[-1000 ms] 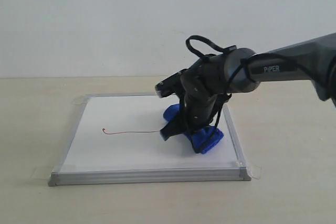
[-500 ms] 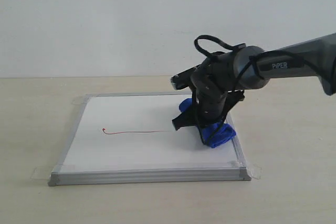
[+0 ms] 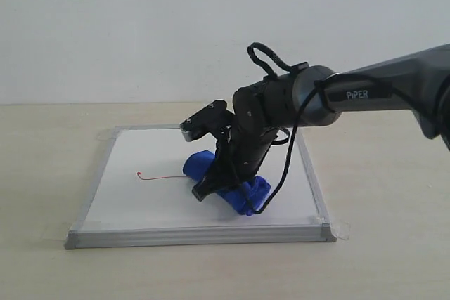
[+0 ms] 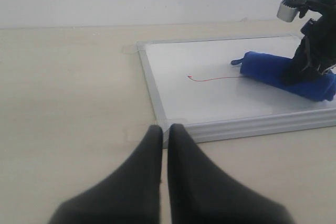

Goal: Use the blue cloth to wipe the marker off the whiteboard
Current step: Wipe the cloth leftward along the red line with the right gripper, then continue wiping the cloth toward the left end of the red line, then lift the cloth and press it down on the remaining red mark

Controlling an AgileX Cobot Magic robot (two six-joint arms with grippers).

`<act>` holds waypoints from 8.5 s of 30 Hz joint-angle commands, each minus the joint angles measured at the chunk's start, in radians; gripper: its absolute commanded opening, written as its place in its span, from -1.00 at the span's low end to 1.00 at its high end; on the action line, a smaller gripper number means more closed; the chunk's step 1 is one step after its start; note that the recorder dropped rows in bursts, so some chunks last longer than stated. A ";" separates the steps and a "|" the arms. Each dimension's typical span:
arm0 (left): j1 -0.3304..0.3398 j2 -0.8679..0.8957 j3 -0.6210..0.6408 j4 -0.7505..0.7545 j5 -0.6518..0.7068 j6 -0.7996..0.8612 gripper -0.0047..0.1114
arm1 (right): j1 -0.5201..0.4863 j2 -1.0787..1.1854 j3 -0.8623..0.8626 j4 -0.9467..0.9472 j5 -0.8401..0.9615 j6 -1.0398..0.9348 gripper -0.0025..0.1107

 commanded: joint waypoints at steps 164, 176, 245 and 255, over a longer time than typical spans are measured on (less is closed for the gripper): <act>0.000 -0.002 -0.002 -0.010 -0.006 0.001 -0.85 | 0.066 0.263 -0.444 -0.394 0.260 0.563 -0.96; 0.000 -0.002 -0.002 -0.010 -0.006 0.001 -0.85 | 0.206 0.263 -0.444 -0.154 0.134 0.226 -0.96; 0.000 -0.002 -0.002 -0.010 -0.006 0.001 -0.85 | 0.070 0.352 -0.774 -0.060 0.360 0.257 -0.96; 0.000 -0.002 -0.002 -0.010 -0.006 0.001 -0.85 | 0.104 0.393 -0.774 -0.058 0.317 0.229 -0.96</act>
